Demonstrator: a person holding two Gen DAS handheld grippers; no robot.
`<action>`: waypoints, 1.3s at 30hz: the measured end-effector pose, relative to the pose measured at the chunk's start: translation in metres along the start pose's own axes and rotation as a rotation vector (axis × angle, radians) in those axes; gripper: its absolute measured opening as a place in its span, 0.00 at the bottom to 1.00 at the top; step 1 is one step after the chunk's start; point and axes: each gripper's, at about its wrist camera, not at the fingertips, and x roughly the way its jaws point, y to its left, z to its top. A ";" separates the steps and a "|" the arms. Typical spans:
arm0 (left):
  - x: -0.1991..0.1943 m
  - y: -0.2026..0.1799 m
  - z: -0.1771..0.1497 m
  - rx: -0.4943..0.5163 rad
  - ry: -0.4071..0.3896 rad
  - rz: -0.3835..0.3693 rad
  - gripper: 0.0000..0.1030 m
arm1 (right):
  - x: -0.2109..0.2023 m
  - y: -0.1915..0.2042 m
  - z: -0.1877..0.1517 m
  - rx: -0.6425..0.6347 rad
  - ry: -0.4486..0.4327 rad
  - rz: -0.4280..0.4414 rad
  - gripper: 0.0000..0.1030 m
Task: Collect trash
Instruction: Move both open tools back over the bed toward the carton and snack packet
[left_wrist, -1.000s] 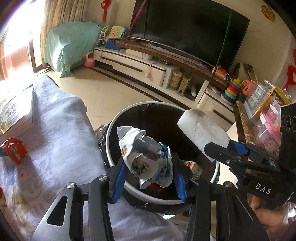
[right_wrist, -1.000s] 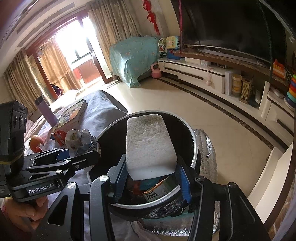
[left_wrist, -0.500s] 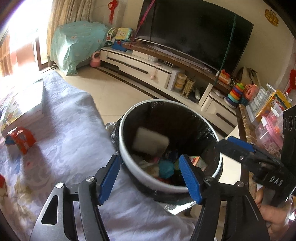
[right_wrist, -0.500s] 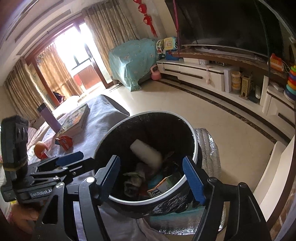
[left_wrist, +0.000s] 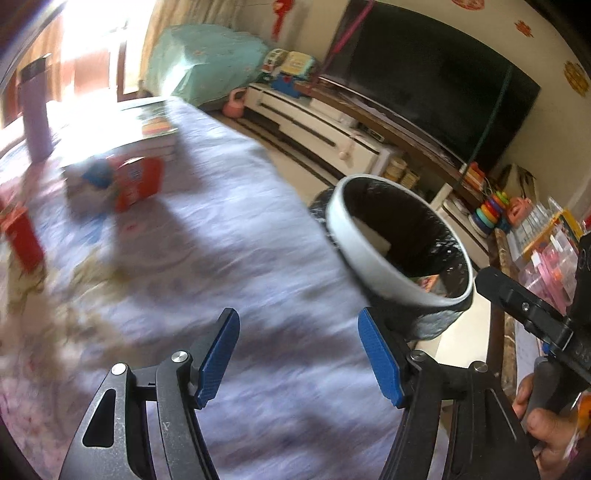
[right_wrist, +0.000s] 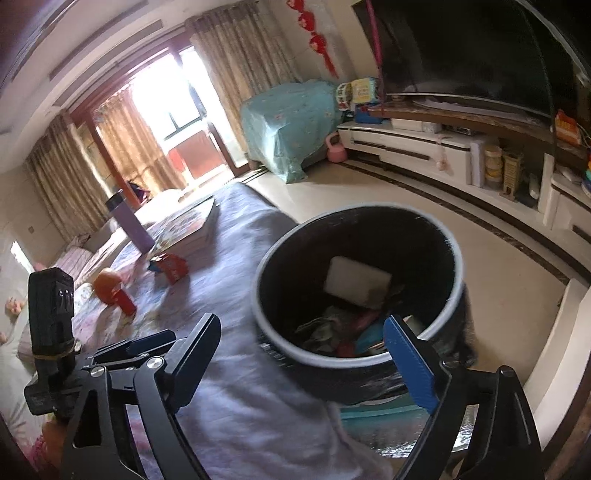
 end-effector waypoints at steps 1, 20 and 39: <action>-0.005 0.005 -0.003 -0.012 -0.004 0.006 0.64 | 0.002 0.005 -0.002 -0.003 0.005 0.008 0.89; -0.070 0.091 -0.038 -0.191 -0.054 0.131 0.66 | 0.039 0.088 -0.035 -0.081 0.101 0.127 0.93; -0.083 0.138 -0.030 -0.263 -0.094 0.282 0.69 | 0.097 0.133 -0.025 -0.147 0.155 0.172 0.93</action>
